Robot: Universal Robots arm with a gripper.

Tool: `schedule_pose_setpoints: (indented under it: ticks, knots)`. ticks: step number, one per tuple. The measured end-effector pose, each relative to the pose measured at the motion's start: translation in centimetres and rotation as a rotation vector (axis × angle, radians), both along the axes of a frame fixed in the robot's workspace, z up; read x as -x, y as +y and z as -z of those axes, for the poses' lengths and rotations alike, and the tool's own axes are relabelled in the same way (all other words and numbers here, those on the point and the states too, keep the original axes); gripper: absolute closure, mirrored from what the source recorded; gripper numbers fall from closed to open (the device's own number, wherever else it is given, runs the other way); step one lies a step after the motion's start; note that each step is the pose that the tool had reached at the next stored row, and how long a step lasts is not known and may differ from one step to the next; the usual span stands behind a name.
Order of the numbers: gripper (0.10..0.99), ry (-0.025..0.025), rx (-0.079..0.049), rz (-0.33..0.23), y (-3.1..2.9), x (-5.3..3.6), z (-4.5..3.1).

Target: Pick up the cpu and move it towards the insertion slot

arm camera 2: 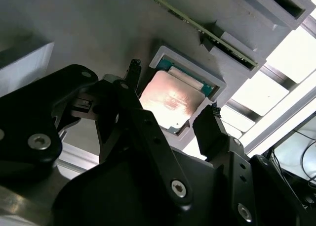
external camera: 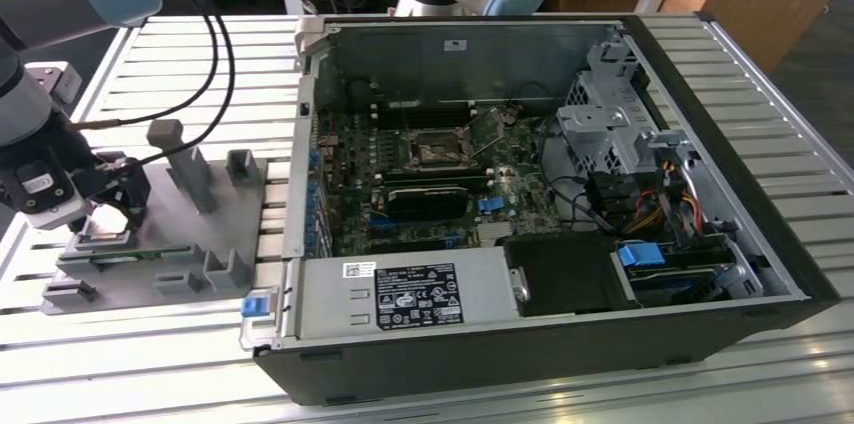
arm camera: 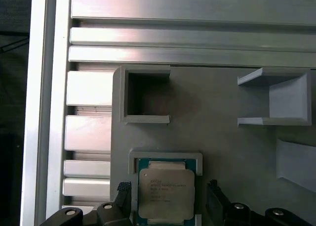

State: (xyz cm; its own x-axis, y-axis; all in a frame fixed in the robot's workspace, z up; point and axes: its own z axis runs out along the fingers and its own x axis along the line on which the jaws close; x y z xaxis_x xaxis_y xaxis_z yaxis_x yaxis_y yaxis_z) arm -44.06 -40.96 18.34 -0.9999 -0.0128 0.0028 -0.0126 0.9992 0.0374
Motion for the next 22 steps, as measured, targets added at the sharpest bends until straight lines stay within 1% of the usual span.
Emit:
schedule_pose_setpoints:
  ticks: [4, 5, 22]
  knots:
    - [0.396, 0.0, 0.0, 0.0, 0.05, 0.03, 0.03]
    - [0.463, 0.0, 0.0, 0.0, 0.05, 0.04, 0.03]
    - [0.463, -0.0002, -0.004, -0.001, 0.09, 0.31, 0.05]
